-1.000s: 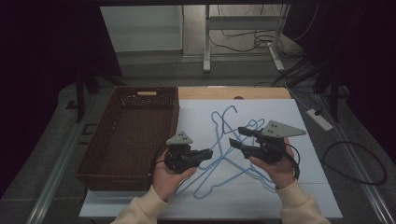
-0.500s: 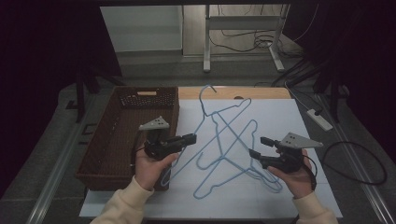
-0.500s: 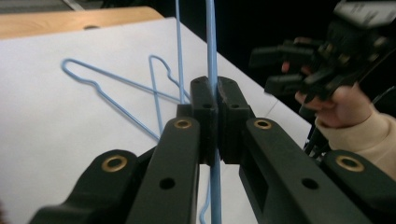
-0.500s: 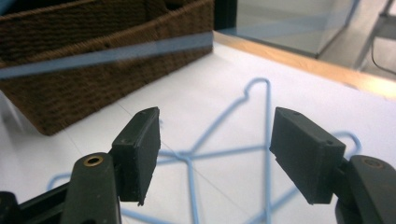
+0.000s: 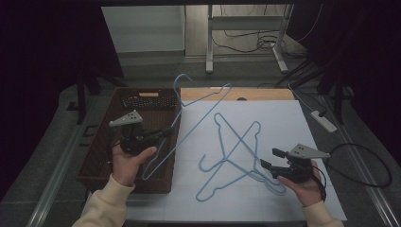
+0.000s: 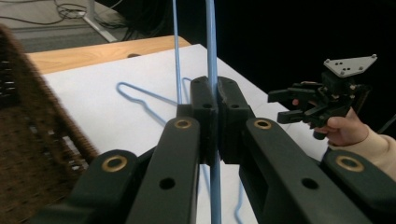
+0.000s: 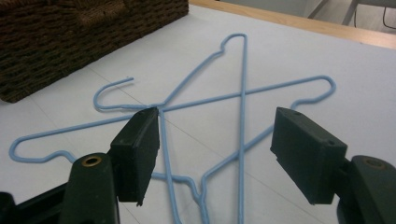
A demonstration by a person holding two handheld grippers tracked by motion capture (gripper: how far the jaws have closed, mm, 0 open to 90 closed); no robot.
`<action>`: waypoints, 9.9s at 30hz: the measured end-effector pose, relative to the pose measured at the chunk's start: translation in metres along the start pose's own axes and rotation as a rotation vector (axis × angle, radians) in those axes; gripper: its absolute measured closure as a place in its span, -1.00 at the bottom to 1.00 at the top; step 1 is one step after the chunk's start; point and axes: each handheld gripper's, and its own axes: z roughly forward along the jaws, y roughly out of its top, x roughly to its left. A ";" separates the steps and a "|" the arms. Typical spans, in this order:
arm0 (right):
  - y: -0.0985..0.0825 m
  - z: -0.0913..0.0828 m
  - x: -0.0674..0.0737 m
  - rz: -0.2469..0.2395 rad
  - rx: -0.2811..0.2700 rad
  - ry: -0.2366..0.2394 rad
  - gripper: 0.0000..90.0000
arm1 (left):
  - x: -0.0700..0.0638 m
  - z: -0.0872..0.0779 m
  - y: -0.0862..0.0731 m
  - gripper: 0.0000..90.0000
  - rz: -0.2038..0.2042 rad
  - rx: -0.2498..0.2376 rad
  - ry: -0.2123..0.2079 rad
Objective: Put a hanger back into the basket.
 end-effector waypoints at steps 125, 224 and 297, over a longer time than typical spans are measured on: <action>-0.015 0.008 -0.011 0.029 0.086 -0.035 -0.29 | 0.095 -0.055 -0.026 -0.22 0.020 0.182 0.394; 0.039 0.092 0.030 -0.127 0.450 0.102 -0.22 | 0.010 -0.013 -0.065 -0.29 0.165 0.108 0.161; 0.075 0.123 0.030 0.084 0.543 0.050 0.95 | 0.005 -0.015 -0.062 -0.29 0.185 0.090 0.168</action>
